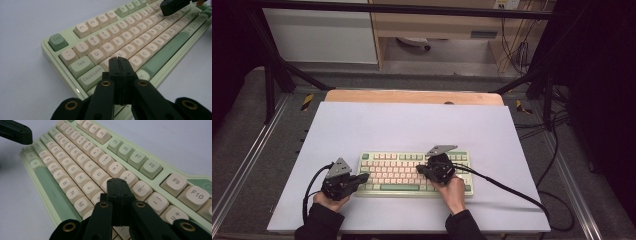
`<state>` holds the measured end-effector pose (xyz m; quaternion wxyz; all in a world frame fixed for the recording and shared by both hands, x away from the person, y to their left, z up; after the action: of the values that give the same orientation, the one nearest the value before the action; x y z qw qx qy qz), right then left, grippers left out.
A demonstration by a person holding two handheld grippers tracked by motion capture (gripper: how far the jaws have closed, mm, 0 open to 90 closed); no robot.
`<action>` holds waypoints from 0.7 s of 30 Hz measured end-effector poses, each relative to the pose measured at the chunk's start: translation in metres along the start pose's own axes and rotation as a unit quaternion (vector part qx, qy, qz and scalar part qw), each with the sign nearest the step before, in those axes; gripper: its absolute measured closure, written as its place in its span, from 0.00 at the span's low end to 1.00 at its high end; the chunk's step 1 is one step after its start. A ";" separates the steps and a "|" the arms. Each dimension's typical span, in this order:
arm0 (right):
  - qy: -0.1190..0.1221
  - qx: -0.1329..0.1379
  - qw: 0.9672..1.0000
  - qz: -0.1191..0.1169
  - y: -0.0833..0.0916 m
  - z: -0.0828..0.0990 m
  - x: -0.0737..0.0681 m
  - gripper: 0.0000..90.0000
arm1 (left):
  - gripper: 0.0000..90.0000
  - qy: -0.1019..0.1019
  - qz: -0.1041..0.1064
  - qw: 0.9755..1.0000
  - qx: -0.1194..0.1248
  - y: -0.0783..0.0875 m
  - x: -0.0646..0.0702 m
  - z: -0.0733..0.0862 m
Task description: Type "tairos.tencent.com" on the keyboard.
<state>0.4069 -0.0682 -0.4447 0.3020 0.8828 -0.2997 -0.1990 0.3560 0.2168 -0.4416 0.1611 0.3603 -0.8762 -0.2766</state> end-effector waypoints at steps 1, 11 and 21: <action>-0.002 -0.001 1.000 0.001 0.000 0.000 0.000 1.00 | 1.00 0.000 0.000 1.000 -0.001 0.000 0.000 0.000; -0.002 -0.002 1.000 0.002 -0.003 0.001 0.002 1.00 | 1.00 0.000 0.001 1.000 -0.004 -0.002 0.000 0.001; 0.001 -0.006 1.000 0.002 -0.004 0.002 0.001 1.00 | 1.00 -0.001 0.001 1.000 -0.004 -0.002 0.001 0.001</action>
<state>0.4081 -0.0672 -0.4494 0.3079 0.8805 -0.3003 -0.1993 0.3562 0.2157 -0.4431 0.1618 0.3581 -0.8757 -0.2807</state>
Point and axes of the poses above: each handheld gripper's, and its own axes: y roughly backward along the jaws, z roughly out of its underside, x roughly to its right, the point moved 3 cm from there along -y, roughly forward along the jaws
